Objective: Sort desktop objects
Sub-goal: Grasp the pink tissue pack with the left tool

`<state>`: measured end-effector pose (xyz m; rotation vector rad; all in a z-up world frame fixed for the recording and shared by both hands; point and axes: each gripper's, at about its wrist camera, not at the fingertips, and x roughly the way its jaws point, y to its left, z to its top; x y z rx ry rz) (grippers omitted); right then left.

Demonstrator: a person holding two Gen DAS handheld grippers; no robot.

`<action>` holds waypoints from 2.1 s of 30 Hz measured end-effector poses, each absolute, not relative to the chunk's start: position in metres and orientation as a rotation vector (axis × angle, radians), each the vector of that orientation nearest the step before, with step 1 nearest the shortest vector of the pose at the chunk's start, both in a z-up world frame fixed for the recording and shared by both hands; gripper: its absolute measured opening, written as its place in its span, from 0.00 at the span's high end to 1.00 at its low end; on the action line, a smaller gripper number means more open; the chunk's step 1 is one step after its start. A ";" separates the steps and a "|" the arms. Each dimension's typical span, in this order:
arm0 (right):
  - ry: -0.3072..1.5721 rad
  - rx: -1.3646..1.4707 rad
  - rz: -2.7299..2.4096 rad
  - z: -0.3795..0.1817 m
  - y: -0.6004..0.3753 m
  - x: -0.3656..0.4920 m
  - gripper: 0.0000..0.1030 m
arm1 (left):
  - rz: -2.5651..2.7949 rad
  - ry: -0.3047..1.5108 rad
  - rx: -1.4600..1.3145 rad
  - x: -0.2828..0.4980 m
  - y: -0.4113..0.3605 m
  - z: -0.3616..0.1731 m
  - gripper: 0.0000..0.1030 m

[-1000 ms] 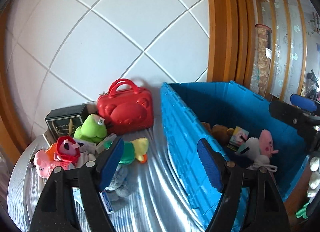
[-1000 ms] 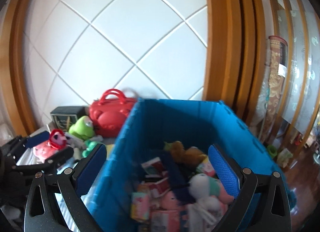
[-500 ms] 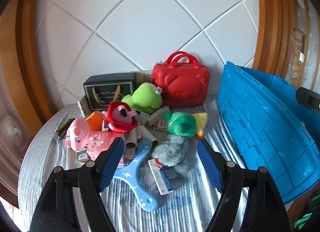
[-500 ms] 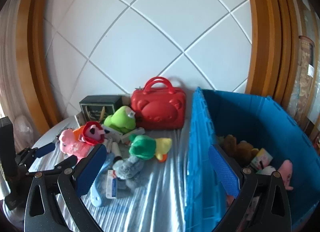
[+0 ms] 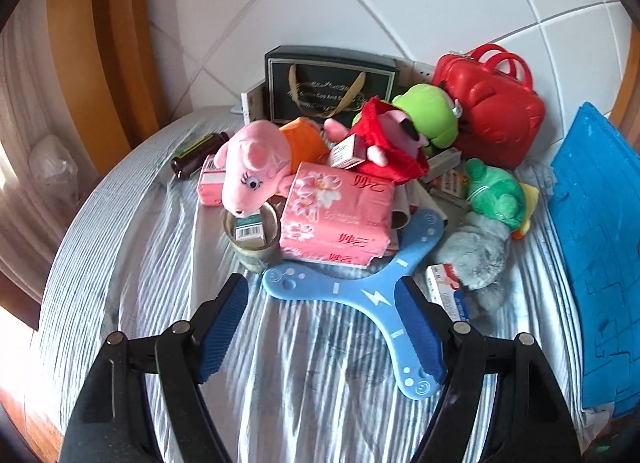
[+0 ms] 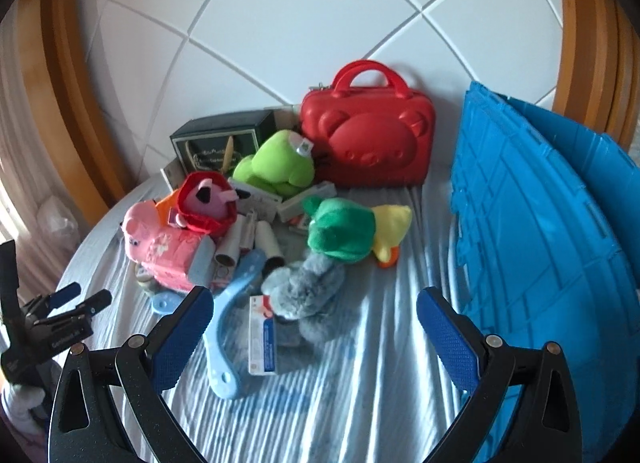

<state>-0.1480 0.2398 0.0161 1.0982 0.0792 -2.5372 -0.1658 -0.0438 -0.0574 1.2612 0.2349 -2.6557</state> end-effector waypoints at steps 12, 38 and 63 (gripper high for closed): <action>0.148 1.299 -2.406 -0.061 0.180 -0.234 0.00 | -2.542 0.260 1.375 -0.312 -0.065 -0.100 0.27; 0.476 1.481 -2.107 -0.229 0.041 -0.300 0.00 | -2.370 0.142 1.618 -0.227 -0.136 -0.197 0.06; 0.693 1.504 -2.026 -0.195 -0.080 -0.400 0.02 | -2.310 -0.054 1.495 -0.226 -0.101 -0.196 0.06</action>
